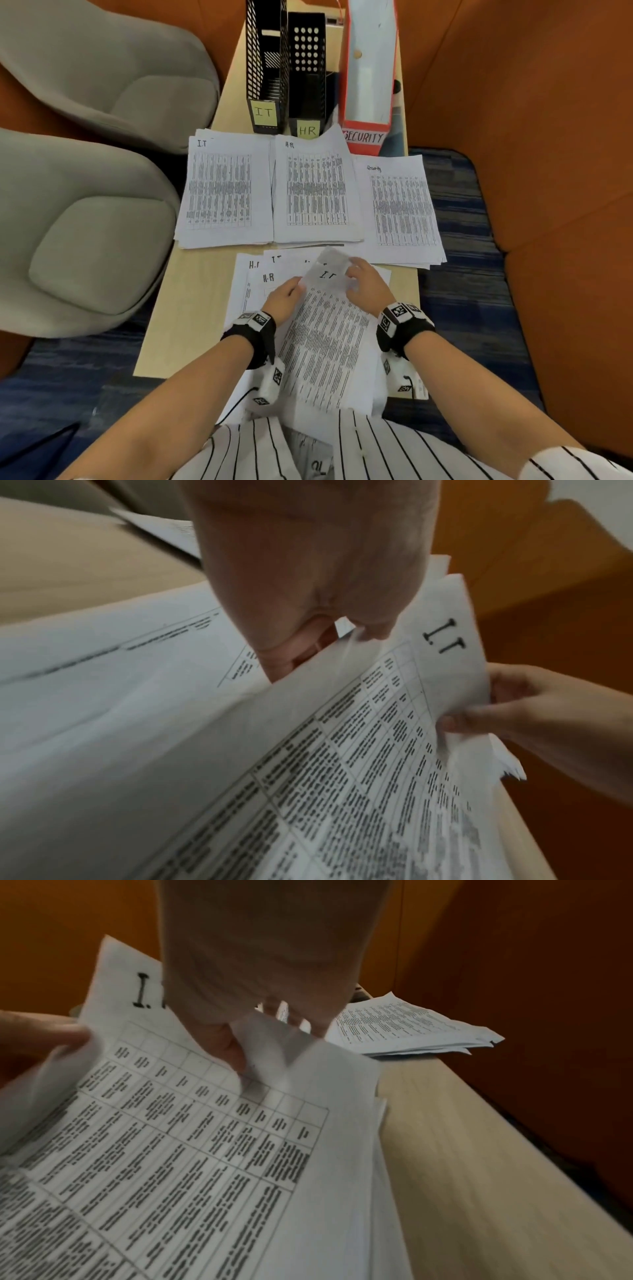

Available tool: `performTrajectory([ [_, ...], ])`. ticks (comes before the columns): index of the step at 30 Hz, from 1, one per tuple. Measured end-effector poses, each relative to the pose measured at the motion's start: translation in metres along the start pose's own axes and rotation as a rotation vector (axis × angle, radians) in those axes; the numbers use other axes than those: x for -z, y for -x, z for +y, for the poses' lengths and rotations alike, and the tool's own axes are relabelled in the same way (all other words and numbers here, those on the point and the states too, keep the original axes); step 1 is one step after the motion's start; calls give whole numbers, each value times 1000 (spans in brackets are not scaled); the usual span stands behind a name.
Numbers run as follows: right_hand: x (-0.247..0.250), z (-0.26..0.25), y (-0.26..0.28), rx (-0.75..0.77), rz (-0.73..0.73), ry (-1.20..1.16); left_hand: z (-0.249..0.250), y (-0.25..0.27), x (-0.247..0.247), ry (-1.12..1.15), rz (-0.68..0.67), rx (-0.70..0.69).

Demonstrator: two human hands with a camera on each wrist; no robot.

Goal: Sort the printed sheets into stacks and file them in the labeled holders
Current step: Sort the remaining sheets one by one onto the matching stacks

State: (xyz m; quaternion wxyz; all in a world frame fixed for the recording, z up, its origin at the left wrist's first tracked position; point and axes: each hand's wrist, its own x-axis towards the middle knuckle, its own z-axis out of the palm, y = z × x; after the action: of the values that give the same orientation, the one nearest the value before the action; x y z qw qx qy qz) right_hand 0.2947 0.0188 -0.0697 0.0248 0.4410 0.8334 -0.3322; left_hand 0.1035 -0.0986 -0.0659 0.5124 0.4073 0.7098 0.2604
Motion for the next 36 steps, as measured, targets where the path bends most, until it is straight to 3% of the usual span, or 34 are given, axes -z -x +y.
performTrajectory([
  [3, 0, -4, 1, 153, 41, -10, -4, 2, 1, 25, 34, -52],
  [6, 0, -16, 4, 228, 67, -26, -7, 6, 3, 4, 70, -10],
  [9, 0, -27, 3, 248, 103, 3, -15, 9, 4, -27, 86, 11],
  [14, 0, -45, 6, 267, 107, 60, -19, 19, 9, 60, 229, -83],
  [17, -6, -48, 10, 242, 22, 117, -22, 26, 11, 0, 184, -129],
  [20, -11, -47, 14, 219, 38, 133, -17, 32, 11, 75, 132, -16],
  [26, -14, -46, 25, 254, 32, 134, -11, 27, 10, 355, 217, 223],
  [30, -14, -46, 33, 167, 91, -31, -14, 24, 8, 208, 215, 150],
  [36, -9, -49, 21, -12, -68, 5, 5, 28, 4, 157, 146, 96],
])
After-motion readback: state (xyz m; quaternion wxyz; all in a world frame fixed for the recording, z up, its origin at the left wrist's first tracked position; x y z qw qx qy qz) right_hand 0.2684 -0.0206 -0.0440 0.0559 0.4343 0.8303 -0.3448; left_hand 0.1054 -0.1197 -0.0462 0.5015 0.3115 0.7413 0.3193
